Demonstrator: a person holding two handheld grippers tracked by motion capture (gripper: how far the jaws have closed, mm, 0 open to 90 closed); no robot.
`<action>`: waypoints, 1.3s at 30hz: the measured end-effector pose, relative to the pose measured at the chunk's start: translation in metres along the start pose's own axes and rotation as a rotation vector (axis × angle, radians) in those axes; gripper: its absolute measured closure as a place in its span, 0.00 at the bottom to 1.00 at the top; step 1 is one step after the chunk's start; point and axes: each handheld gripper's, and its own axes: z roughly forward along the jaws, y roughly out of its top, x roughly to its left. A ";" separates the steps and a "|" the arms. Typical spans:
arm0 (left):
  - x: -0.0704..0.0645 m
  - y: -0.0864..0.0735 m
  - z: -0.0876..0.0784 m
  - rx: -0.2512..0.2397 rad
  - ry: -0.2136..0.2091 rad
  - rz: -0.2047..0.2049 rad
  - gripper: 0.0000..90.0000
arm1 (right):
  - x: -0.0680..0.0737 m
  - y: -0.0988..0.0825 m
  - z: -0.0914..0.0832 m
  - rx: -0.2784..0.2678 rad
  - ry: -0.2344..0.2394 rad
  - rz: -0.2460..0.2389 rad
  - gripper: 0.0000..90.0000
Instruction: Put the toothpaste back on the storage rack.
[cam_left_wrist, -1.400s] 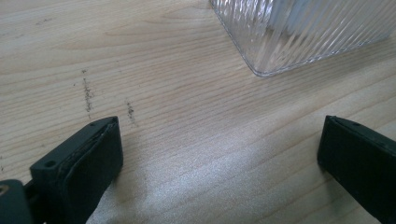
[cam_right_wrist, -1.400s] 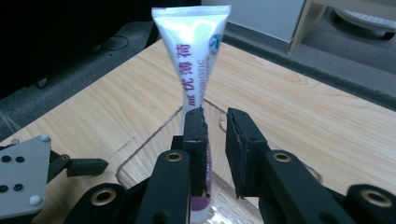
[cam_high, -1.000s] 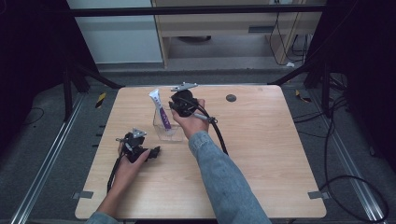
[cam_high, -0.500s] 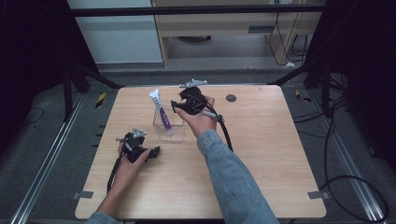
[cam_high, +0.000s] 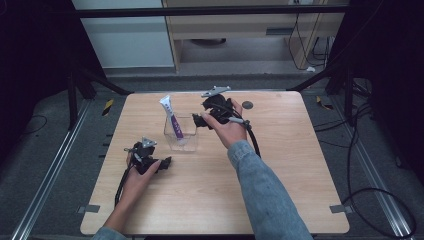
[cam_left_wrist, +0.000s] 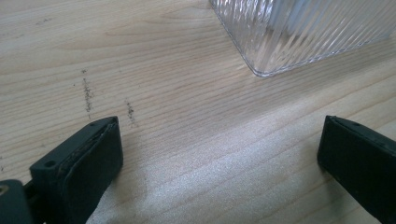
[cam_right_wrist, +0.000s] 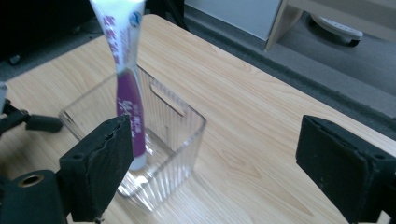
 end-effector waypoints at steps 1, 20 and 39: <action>0.000 0.000 0.000 0.002 0.000 0.002 0.00 | -0.003 -0.002 -0.002 -0.002 -0.003 -0.005 0.12; 0.000 0.000 0.000 0.004 0.005 0.000 0.00 | -0.077 -0.081 -0.051 0.092 -0.103 0.019 0.14; -0.001 0.000 0.000 0.002 0.006 -0.001 0.00 | -0.142 -0.188 -0.057 0.160 -0.175 0.182 0.15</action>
